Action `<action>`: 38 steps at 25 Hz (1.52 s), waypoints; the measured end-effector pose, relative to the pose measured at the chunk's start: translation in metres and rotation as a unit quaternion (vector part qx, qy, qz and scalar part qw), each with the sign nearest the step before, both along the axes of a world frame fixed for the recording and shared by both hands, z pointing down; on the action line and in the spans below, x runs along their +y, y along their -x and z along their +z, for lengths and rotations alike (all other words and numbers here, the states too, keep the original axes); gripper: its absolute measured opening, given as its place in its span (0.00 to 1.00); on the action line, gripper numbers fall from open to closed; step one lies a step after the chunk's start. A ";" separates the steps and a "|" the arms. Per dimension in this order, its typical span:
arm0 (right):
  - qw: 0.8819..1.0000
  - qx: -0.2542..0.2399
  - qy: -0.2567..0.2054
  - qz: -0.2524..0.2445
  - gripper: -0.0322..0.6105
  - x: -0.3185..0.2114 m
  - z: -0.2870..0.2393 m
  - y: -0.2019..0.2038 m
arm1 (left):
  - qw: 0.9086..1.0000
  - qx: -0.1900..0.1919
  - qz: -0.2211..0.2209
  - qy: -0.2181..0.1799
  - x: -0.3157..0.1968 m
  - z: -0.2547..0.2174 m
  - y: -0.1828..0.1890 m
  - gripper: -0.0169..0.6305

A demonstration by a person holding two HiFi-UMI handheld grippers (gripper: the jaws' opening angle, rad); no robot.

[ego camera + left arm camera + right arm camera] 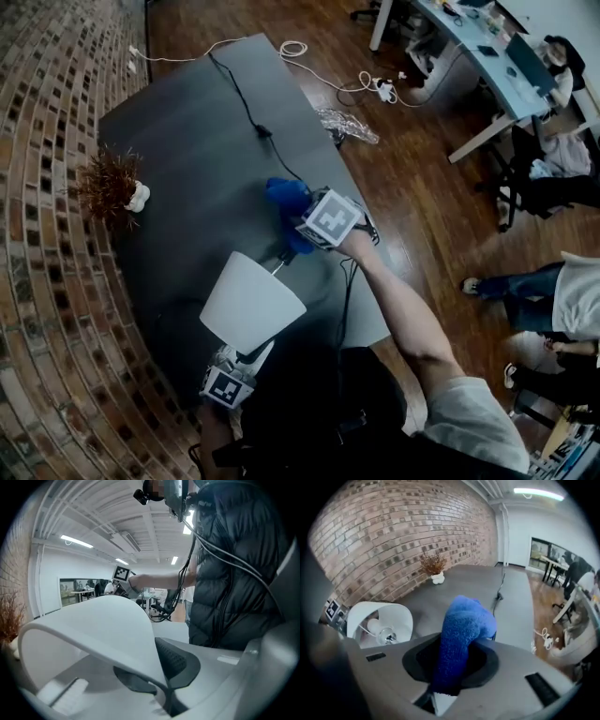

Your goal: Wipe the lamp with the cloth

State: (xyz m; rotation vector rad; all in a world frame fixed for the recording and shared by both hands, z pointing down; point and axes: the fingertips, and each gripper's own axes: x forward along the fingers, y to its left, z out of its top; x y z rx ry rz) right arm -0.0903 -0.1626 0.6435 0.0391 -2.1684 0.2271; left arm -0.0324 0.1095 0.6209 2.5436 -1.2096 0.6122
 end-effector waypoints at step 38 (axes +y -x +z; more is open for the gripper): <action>0.964 -0.136 0.077 0.216 0.18 0.003 0.033 -0.073 | 0.940 -0.259 -0.010 0.221 -0.317 -0.135 0.142 0.18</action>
